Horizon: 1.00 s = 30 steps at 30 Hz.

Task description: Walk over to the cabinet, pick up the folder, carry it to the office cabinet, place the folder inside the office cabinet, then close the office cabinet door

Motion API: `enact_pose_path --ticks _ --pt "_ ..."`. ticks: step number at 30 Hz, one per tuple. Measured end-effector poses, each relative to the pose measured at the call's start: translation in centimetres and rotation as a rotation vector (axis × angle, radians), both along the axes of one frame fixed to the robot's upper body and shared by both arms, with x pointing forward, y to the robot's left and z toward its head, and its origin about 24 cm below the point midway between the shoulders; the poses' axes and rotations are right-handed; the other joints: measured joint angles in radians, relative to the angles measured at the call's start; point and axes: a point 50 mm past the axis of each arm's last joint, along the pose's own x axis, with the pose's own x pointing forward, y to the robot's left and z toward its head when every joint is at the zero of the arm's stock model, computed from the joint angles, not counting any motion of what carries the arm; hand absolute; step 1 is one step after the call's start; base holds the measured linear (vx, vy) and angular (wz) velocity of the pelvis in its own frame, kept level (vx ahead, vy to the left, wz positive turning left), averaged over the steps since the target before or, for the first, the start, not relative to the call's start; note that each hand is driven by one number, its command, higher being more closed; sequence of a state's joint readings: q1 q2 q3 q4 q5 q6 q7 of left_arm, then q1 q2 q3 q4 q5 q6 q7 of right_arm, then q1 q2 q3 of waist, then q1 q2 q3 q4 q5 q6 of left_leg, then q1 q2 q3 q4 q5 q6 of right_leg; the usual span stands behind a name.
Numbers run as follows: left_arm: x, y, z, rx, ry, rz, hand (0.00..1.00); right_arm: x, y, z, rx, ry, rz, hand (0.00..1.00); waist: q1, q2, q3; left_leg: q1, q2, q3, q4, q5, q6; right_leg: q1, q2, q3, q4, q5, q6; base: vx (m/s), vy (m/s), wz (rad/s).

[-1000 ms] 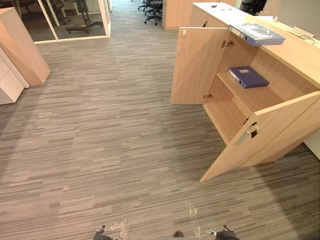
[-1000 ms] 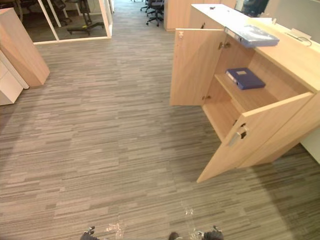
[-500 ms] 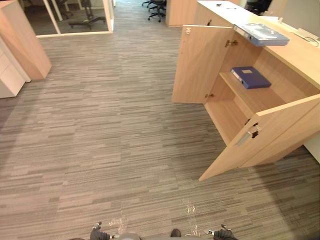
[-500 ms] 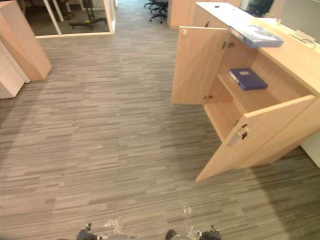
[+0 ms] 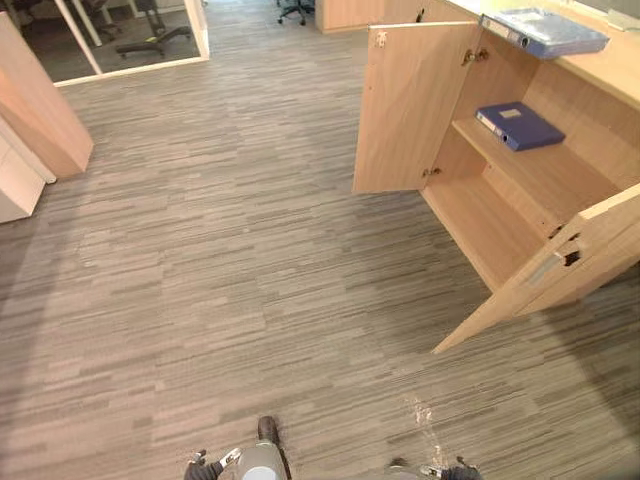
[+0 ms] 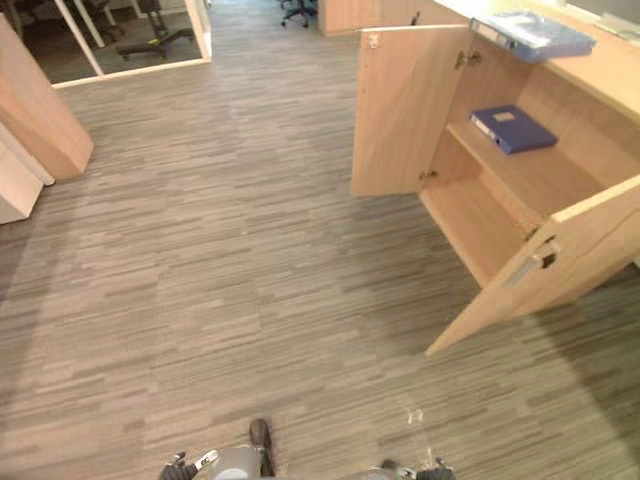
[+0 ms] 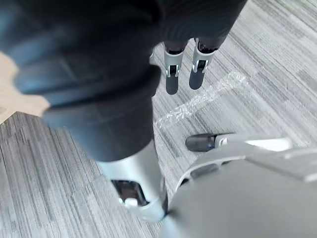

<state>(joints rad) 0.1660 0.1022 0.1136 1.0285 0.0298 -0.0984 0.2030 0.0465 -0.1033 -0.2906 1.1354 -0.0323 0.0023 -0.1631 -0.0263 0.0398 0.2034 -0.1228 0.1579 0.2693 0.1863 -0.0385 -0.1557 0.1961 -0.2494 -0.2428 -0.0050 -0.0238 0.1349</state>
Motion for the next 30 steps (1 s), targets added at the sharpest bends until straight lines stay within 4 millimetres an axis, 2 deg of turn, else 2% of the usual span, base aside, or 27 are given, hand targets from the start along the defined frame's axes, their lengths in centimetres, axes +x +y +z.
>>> enact_pose_path --ticks 1,2,3,4,5,6,7,8,9,10,11,12,13,14,15,17,18,19,20,21,22,25,26,27,28,29,30 --pt "-0.2 0.3 0.0 0.008 0.003 0.001 0.0 0.0 0.3 -0.1 0.008 0.005 0.01 0.0 0.001 -0.023 -0.016 0.002 -0.046 0.003 0.007 -0.004 0.01 0.002 -0.031 -0.008 0.016 -0.01 0.014 0.34 0.181 -0.18" --pt "-0.4 0.5 0.1 0.012 0.007 0.002 0.0 -0.1 0.5 -0.2 0.014 0.011 0.013 0.0 0.007 -0.035 -0.028 0.003 -0.076 0.01 0.014 -0.008 0.018 0.001 -0.065 -0.019 0.009 -0.024 0.047 0.25 0.131 -0.22" --pt "-0.5 0.4 0.0 0.009 0.012 0.005 0.0 -0.2 0.5 -0.2 0.015 0.024 0.02 0.0 0.01 -0.035 -0.043 0.003 -0.121 0.02 0.034 -0.03 0.06 0.003 -0.118 -0.019 0.014 -0.027 0.082 0.32 0.188 -0.22" --pt "-0.8 0.1 -0.1 0.001 0.019 0.009 0.0 -0.4 0.2 -0.2 0.01 0.033 0.02 0.0 0.01 -0.029 -0.063 0.012 -0.166 0.024 0.037 -0.052 0.103 -0.002 -0.163 -0.017 0.045 -0.025 0.086 0.4 0.258 -0.24" --pt "-0.9 -0.1 -0.2 -0.007 0.023 0.014 0.0 -0.4 -0.5 -0.1 -0.004 0.031 0.009 0.0 0.009 -0.008 -0.07 0.041 -0.188 0.024 0.026 -0.05 0.12 -0.015 -0.189 -0.018 0.113 -0.024 0.085 0.42 0.306 -0.23" --pt "-1.5 -0.7 -0.4 -0.022 0.034 0.022 0.0 -0.7 -1.4 0.1 -0.016 0.031 -0.018 0.0 0.011 0.015 -0.084 0.088 -0.216 0.022 -0.005 -0.035 0.14 -0.064 -0.231 -0.028 0.263 -0.028 0.078 0.36 0.286 -0.24" --pt "-1.6 -0.8 -0.4 -0.024 0.035 0.021 0.0 -0.6 -1.7 0.2 -0.021 0.027 -0.025 0.0 0.011 0.017 -0.086 0.118 -0.231 0.025 -0.025 -0.04 0.147 -0.098 -0.261 -0.035 0.358 -0.027 0.054 0.3 0.321 -0.12" --pt "-1.6 -0.9 -0.4 -0.029 0.036 0.014 0.0 -0.3 -1.9 0.4 -0.027 0.01 -0.033 0.0 0.004 0.017 -0.09 0.155 -0.251 0.023 -0.05 -0.048 0.164 -0.157 -0.31 -0.068 0.511 -0.016 -0.039 0.28 0.317 0.05" --pt "-1.5 -0.9 -0.4 -0.028 0.037 -0.002 0.0 0.2 -2.5 0.7 -0.043 -0.011 -0.027 0.0 -0.008 0.018 -0.096 0.187 -0.268 0.023 -0.065 -0.051 0.197 -0.225 -0.371 -0.11 0.69 0.026 -0.148 0.36 0.318 0.24" --pt "-1.0 -0.9 -0.3 -0.03 0.026 -0.011 0.0 0.7 -2.7 0.9 -0.05 -0.026 -0.025 0.0 -0.022 0.023 -0.092 0.223 -0.272 0.008 -0.075 -0.053 0.208 -0.285 -0.392 -0.139 0.866 0.02 -0.156 0.32 0.21 0.3" --pt "-0.5 -1.0 -0.3 -0.032 0.018 -0.022 0.0 1.0 -2.7 0.9 -0.048 -0.035 -0.027 0.0 -0.027 0.022 -0.085 0.238 -0.271 -0.005 -0.083 -0.051 0.211 -0.303 -0.387 -0.155 0.927 -0.006 -0.13 0.34 0.11 0.32" --pt "0.2 -1.0 -0.2 -0.033 0.004 -0.049 0.0 1.7 -2.5 1.0 -0.038 -0.06 -0.039 0.0 -0.029 0.023 -0.066 0.265 -0.258 -0.02 -0.088 -0.051 0.211 -0.329 -0.347 -0.189 0.992 -0.072 -0.097 0.31 0.032 0.19" --pt "1.0 -1.2 -0.1 -0.035 -0.011 -0.072 0.0 2.5 -2.2 1.2 -0.029 -0.082 -0.043 0.0 -0.03 0.03 -0.045 0.291 -0.241 -0.028 -0.095 -0.051 0.21 -0.356 -0.292 -0.228 0.989 -0.143 -0.079 0.28 0.0 0.12" --pt "1.3 -1.2 0.0 -0.036 -0.017 -0.087 0.0 2.8 -2.1 1.3 -0.029 -0.095 -0.035 0.0 -0.03 0.024 -0.034 0.305 -0.235 -0.027 -0.098 -0.051 0.21 -0.363 -0.269 -0.249 0.968 -0.166 -0.078 0.24 -0.055 0.04" --pt "2.0 -1.3 0.1 -0.035 -0.031 -0.109 0.0 3.3 -1.8 1.4 -0.027 -0.117 -0.02 0.0 -0.033 0.03 -0.011 0.33 -0.223 -0.026 -0.103 -0.052 0.209 -0.383 -0.224 -0.286 0.9 -0.187 -0.076 0.21 -0.102 0.05" --pt "2.8 -1.4 0.3 -0.036 -0.048 -0.115 0.0 3.7 -1.5 1.5 -0.017 -0.137 -0.029 0.0 -0.041 0.022 0.001 0.363 -0.213 -0.021 -0.128 -0.059 0.198 -0.423 -0.165 -0.322 0.765 -0.187 -0.08 0.18 -0.14 -0.01" --pt "3.1 -1.4 0.3 -0.036 -0.055 -0.118 0.0 4.1 -1.1 1.5 -0.003 -0.149 -0.037 0.0 -0.04 0.018 0.008 0.383 -0.211 -0.004 -0.155 -0.065 0.188 -0.45 -0.123 -0.329 0.644 -0.163 -0.086 0.12 -0.137 -0.12" --pt "3.1 -1.3 0.4 -0.035 -0.056 -0.119 0.0 4.2 -0.9 1.5 0.003 -0.152 -0.032 0.0 -0.04 0.011 0.01 0.387 -0.215 -0.001 -0.167 -0.07 0.18 -0.457 -0.105 -0.33 0.58 -0.131 -0.097 0.14 -0.189 -0.02" --pt "3.2 -0.7 0.5 -0.021 -0.056 -0.126 0.0 4.1 -0.2 1.3 0.021 -0.148 -0.033 0.0 -0.044 -0.021 0.015 0.402 -0.235 -0.005 -0.176 -0.093 0.161 -0.465 -0.097 -0.326 0.478 -0.032 -0.154 0.16 -0.22 0.04" --pt "3.3 -1.0 0.4 -0.03 -0.049 -0.122 0.0 4.2 -0.3 1.3 0.02 -0.151 -0.037 0.0 -0.046 -0.018 0.028 0.416 -0.225 -0.004 -0.18 -0.106 0.154 -0.463 -0.09 -0.325 0.494 -0.03 -0.214 0.23 -0.308 0.03" --pt "3.2 -1.3 0.3 -0.038 -0.046 -0.122 0.0 4.3 -0.6 1.4 0.012 -0.148 -0.031 0.0 -0.048 -0.003 0.021 0.408 -0.199 0.003 -0.174 -0.128 0.14 -0.467 -0.066 -0.337 0.505 -0.073 -0.206 0.21 -0.268 -0.04" --pt "3.9 -1.3 0.4 -0.04 -0.061 -0.118 0.0 3.2 -0.5 1.0 0.024 -0.123 -0.06 0.0 -0.057 -0.012 0.025 0.422 -0.156 -0.006 -0.172 -0.148 0.111 -0.45 -0.048 -0.379 0.547 -0.14 -0.217 0.19 -0.247 0.16" --pt "4.0 -1.5 0.4 -0.048 -0.065 -0.114 0.0 2.6 -0.5 0.8 0.025 -0.109 -0.072 0.0 -0.066 -0.012 0.021 0.426 -0.124 -0.008 -0.161 -0.165 0.118 -0.428 -0.027 -0.407 0.544 -0.17 -0.206 0.21 -0.267 0.32" --pt "3.9 -2.4 0.2 -0.074 -0.056 -0.111 0.0 2.2 -0.5 0.7 0.036 -0.103 -0.105 0.0 -0.068 0.018 0.009 0.416 -0.066 -0.01 -0.138 -0.186 0.129 -0.406 -0.034 -0.476 0.595 -0.247 -0.163 0.24 -0.283 0.54" --pt "3.7 -3.0 0.1 -0.093 -0.052 -0.106 0.0 1.3 -0.7 0.5 0.04 -0.095 -0.155 0.0 -0.087 -0.009 -0.006 0.408 -0.048 0.013 -0.087 -0.201 0.097 -0.404 -0.09 -0.451 0.716 -0.313 -0.2 0.16 -0.184 0.65" --pt "3.5 -2.7 0.1 -0.089 -0.047 -0.097 0.0 0.5 -0.8 0.4 0.042 -0.08 -0.17 0.0 -0.098 -0.036 -0.016 0.396 -0.046 0.011 -0.024 -0.214 0.07 -0.373 -0.109 -0.409 0.69 -0.318 -0.175 0.28 -0.243 0.54" --pt "4.1 -2.7 0.2 -0.096 -0.058 -0.104 0.0 -0.7 -1.2 0.1 0.04 -0.037 -0.184 0.0 -0.086 0.002 -0.022 0.292 0.061 0.024 0.273 -0.258 -0.003 -0.326 -0.036 -0.438 0.652 -0.326 -0.17 0.25 -0.223 0.17"
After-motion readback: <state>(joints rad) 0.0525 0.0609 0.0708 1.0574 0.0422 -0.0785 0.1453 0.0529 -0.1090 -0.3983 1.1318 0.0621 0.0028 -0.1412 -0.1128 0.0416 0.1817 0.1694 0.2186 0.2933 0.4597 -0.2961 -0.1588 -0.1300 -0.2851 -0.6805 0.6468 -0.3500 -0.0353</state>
